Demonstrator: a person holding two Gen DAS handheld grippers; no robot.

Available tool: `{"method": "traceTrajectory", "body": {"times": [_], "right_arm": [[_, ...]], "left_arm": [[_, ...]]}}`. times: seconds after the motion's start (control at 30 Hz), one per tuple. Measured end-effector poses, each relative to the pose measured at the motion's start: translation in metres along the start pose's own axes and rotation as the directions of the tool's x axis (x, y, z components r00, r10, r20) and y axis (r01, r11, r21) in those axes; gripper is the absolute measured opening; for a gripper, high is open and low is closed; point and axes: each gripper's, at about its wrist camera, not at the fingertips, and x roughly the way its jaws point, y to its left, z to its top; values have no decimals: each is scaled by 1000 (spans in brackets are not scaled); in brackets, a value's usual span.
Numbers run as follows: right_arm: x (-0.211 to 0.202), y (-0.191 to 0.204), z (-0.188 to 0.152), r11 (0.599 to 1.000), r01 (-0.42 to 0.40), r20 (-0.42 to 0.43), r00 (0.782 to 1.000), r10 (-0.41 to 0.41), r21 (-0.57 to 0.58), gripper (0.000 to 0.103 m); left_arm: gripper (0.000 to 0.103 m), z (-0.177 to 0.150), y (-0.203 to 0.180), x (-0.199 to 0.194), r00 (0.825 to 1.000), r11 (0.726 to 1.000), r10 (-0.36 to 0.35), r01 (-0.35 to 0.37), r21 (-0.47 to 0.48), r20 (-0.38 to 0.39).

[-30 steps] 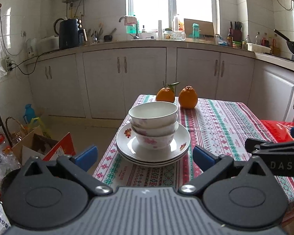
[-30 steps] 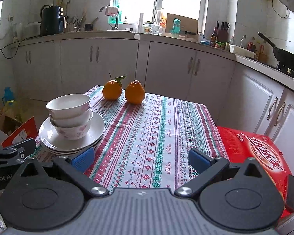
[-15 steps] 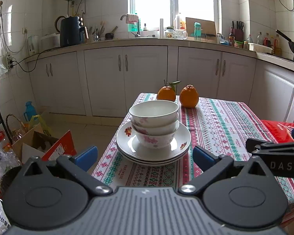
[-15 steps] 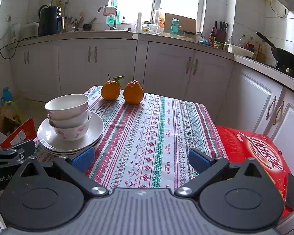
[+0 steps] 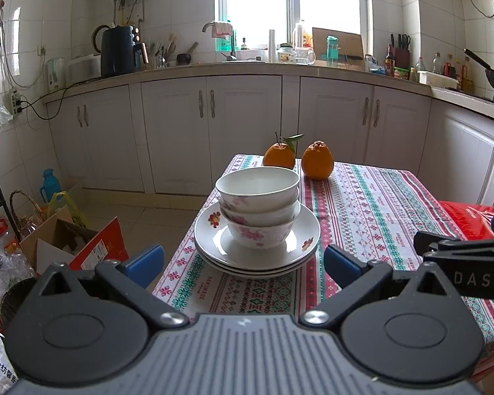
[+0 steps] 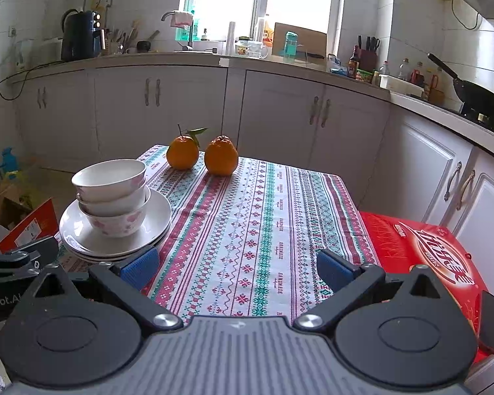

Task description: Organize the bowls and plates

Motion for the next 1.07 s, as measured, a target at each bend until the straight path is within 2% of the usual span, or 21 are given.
{"method": "traceTrajectory", "body": {"times": [1.07], "right_arm": [[12, -5, 1, 1000, 18, -14, 1000, -17, 12, 103]], "left_arm": [[102, 4, -9, 13, 999, 1000, -10, 10, 11, -34]]}}
